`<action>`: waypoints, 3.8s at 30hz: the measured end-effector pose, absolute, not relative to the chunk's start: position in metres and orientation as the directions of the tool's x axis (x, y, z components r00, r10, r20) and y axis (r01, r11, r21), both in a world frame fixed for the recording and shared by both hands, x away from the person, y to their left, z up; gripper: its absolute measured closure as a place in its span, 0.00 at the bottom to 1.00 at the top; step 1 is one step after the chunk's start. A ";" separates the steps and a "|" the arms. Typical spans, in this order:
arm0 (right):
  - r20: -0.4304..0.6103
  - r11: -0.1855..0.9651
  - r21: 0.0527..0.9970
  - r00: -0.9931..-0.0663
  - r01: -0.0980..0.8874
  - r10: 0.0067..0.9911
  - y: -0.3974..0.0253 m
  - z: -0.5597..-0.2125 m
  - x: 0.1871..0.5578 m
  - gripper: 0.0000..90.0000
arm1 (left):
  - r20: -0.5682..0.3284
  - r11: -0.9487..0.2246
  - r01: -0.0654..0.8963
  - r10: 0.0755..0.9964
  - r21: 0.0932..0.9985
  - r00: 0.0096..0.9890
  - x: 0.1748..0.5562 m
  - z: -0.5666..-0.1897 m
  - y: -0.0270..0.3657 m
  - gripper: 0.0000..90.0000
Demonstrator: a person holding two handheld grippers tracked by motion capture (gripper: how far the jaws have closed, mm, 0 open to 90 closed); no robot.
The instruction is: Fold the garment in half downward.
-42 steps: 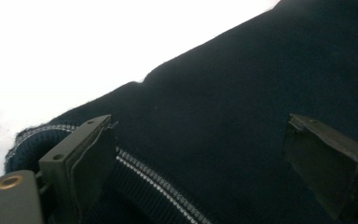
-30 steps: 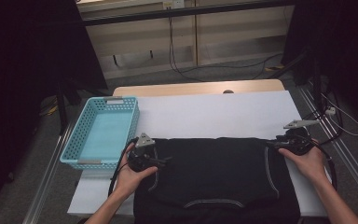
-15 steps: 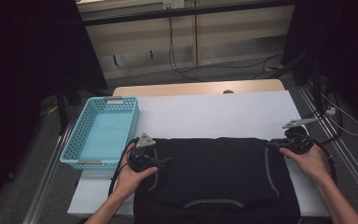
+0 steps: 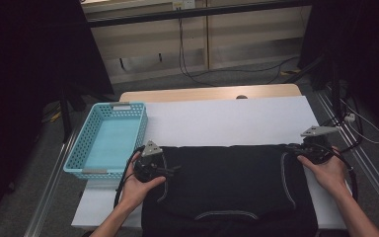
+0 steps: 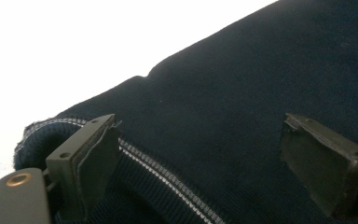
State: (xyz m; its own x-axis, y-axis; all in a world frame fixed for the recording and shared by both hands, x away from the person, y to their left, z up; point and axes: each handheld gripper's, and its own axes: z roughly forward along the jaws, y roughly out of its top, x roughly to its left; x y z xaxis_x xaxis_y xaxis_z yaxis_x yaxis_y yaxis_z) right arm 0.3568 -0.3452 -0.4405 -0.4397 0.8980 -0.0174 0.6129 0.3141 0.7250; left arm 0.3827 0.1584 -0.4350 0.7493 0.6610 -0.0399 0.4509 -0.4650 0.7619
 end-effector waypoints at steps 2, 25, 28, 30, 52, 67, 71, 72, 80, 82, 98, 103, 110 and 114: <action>-0.027 0.304 0.739 -0.424 0.602 0.905 -0.348 -0.438 0.357 0.88 | -0.038 -0.462 0.446 0.661 0.767 0.749 0.383 -0.434 0.159 0.15; -0.056 0.220 0.780 -0.285 0.586 0.957 -0.386 -0.419 0.374 0.89 | -0.013 -0.422 0.434 0.705 0.796 0.709 0.397 -0.424 0.161 0.19; -0.054 0.207 0.783 -0.267 0.586 0.962 -0.391 -0.414 0.380 0.89 | 0.016 -0.434 0.425 0.714 0.795 0.700 0.407 -0.420 0.155 0.20; -0.047 0.194 0.783 -0.255 0.591 0.966 -0.393 -0.411 0.383 0.89 | 0.020 -0.429 0.424 0.721 0.797 0.692 0.416 -0.418 0.151 0.20; -0.062 0.226 0.767 -0.281 0.600 0.958 -0.388 -0.426 0.383 0.89 | 0.033 -0.471 0.552 0.781 0.688 0.624 0.466 -0.454 0.134 0.34; -0.053 0.227 0.760 -0.289 0.609 0.956 -0.389 -0.431 0.382 0.89 | -0.134 -0.403 0.603 0.746 0.689 0.652 0.461 -0.457 0.141 0.62; -0.051 0.226 0.761 -0.291 0.608 0.955 -0.389 -0.430 0.382 0.89 | -0.144 -0.421 0.598 0.724 0.681 0.674 0.458 -0.455 0.140 0.80; -0.051 0.225 0.763 -0.290 0.607 0.956 -0.389 -0.430 0.381 0.89 | -0.122 -0.438 0.590 0.725 0.678 0.678 0.457 -0.454 0.137 0.82; -0.046 0.219 0.768 -0.289 0.601 0.956 -0.390 -0.427 0.380 0.89 | -0.111 -0.422 0.576 0.732 0.700 0.672 0.460 -0.443 0.135 0.85; -0.043 0.215 0.772 -0.289 0.598 0.956 -0.390 -0.426 0.380 0.89 | -0.123 -0.404 0.575 0.733 0.712 0.669 0.460 -0.438 0.136 0.85; -0.039 0.207 0.823 -0.311 0.529 0.950 -0.386 -0.403 0.375 0.89 | -0.143 -0.299 0.513 0.741 0.805 0.656 0.469 -0.397 0.147 0.85; -0.021 0.188 0.843 -0.319 0.504 0.948 -0.384 -0.394 0.377 0.89 | -0.133 -0.292 0.503 0.749 0.813 0.649 0.474 -0.391 0.152 0.85; -0.020 0.175 0.861 -0.314 0.477 0.949 -0.385 -0.383 0.383 0.89 | -0.139 -0.258 0.498 0.766 0.828 0.628 0.485 -0.381 0.158 0.85; -0.019 0.171 0.861 -0.306 0.478 0.952 -0.384 -0.379 0.391 0.89 | -0.124 -0.261 0.485 0.769 0.835 0.627 0.491 -0.375 0.158 0.85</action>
